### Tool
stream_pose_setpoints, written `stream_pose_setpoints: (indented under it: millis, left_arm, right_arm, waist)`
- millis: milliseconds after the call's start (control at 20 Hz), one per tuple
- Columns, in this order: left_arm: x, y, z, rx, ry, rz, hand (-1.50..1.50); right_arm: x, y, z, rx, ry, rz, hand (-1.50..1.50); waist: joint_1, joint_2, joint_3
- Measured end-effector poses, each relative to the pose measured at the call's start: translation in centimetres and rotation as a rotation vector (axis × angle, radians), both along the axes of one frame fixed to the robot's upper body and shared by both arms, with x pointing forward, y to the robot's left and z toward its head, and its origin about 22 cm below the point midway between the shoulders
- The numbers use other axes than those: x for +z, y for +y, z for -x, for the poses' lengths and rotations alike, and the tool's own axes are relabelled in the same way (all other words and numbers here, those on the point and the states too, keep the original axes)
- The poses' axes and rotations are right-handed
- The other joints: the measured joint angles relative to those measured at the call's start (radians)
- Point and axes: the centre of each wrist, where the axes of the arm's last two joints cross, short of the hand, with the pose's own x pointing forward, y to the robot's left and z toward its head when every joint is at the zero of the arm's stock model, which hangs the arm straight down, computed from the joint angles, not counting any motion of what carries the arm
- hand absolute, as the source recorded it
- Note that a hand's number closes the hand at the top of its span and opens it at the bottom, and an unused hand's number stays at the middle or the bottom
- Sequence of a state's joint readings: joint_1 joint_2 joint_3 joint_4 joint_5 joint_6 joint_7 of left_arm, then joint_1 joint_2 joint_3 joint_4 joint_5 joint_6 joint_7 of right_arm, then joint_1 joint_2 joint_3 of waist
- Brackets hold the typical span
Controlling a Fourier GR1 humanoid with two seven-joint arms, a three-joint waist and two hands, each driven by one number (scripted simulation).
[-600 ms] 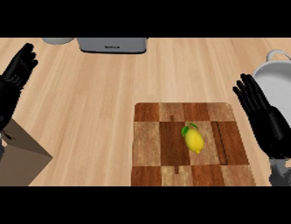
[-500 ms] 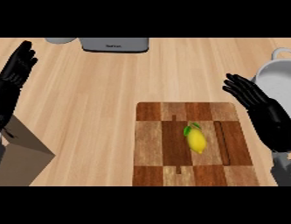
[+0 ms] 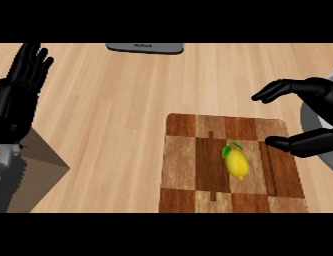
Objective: Pick the lemon from the cutting board and place it in the pot
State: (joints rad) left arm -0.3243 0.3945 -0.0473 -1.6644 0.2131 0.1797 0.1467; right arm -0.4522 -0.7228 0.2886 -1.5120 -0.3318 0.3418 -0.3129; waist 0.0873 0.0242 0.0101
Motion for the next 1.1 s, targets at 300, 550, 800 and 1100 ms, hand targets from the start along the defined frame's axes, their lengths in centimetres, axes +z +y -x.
stream_pose_setpoints:
  millis: [300,550,800,1100]
  left_arm:
    - [-0.4,-0.2,-0.1,0.013,-0.013,0.039,0.0]
    - [-0.8,0.1,-0.2,0.033,-0.017,0.037,0.0]
    - [-1.0,0.3,-0.4,0.045,-0.022,0.036,0.0]
    - [-1.5,0.8,0.0,0.058,-0.016,0.038,0.0]
  right_arm:
    - [1.0,-2.3,-1.8,0.201,-0.152,0.116,-1.5]
    - [2.4,-3.2,-2.7,0.222,-0.254,0.327,-1.5]
    - [2.3,-1.6,-3.0,0.3,-0.311,0.55,-1.5]
    - [0.9,1.2,-3.4,0.375,-0.327,0.687,-1.5]
  waist:
    - [-0.01,-0.001,0.009]
    - [-0.024,-0.011,0.011]
    - [-0.038,-0.019,0.012]
    - [-0.052,-0.029,0.012]
